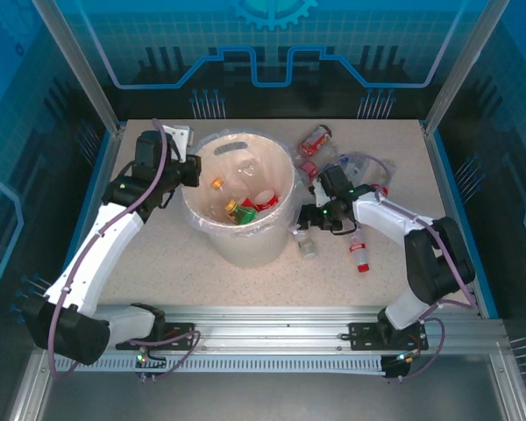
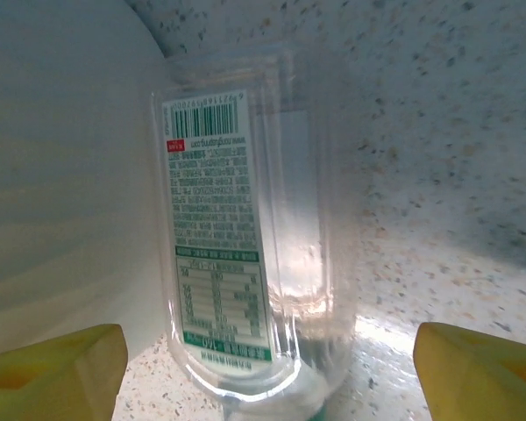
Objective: Put the plastic bottles in the bin
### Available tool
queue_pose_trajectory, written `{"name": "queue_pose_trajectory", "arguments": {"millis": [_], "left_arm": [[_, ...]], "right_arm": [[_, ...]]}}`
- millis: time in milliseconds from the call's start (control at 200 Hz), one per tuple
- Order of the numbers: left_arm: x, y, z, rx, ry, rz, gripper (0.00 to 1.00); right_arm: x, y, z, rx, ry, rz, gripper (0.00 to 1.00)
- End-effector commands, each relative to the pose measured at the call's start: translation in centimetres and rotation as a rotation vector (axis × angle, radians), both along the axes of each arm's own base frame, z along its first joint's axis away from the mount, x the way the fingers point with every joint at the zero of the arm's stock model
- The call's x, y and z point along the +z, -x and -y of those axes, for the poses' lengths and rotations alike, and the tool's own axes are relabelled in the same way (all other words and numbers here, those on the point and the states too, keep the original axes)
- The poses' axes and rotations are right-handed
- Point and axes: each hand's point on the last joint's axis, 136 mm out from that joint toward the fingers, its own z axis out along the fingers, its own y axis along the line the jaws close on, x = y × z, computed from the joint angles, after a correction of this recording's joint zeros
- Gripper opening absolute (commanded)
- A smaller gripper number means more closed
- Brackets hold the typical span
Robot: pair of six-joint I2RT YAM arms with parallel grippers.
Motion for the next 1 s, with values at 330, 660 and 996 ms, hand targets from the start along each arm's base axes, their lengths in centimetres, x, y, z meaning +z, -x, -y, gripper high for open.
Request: {"name": "queue_pose_trajectory", "arguments": {"millis": [330,660,996], "left_arm": [[1.9,1.2,-4.4,0.115,0.057,0.004,0.0],[0.3,0.5,-2.6,0.044,0.126,-0.062,0.0],[-1.1,0.4,0.7,-0.063,0.181,-0.126,0.0]], "right_arm": [[-3.3,-1.6,-0.4,-0.015,0.118,-0.028,0.81],[-1.2,-1.9,0.9,-0.018,0.145,0.019,0.64],[7.2,-1.6,2.2,-0.024,0.1,0.169,0.56]]}}
